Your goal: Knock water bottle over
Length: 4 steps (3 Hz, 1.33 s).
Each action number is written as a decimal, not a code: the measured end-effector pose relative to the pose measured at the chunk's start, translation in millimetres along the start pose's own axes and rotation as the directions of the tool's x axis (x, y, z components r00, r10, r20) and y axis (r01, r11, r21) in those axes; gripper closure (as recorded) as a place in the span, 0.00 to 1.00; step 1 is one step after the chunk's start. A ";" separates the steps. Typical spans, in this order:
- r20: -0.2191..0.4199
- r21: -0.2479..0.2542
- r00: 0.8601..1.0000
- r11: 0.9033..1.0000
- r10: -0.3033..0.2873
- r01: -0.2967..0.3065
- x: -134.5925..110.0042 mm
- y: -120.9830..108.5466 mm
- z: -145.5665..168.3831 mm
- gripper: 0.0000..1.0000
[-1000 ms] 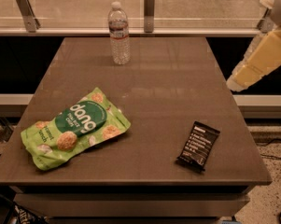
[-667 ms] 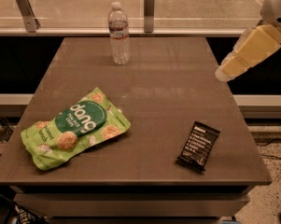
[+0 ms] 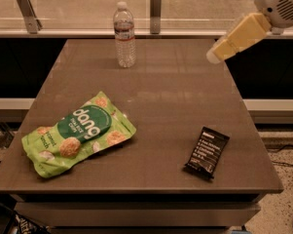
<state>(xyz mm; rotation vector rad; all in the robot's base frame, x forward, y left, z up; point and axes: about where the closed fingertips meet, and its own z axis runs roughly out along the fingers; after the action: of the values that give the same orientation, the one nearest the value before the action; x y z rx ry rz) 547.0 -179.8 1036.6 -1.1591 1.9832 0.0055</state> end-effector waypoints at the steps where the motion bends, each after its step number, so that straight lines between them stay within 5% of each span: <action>1: 0.089 -0.007 0.996 1.000 0.022 -0.021 -15.0 -14.5 25.0 0.00; 4: 0.168 -0.025 0.984 0.999 0.050 -0.047 -21.5 -9.6 52.9 0.00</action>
Offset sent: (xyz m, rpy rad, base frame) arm 0.0251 0.0102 -0.0006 0.0658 -0.0339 0.0203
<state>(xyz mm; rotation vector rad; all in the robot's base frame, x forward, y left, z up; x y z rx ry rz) 593.2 -149.7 1019.0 -1.0866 1.8642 0.1456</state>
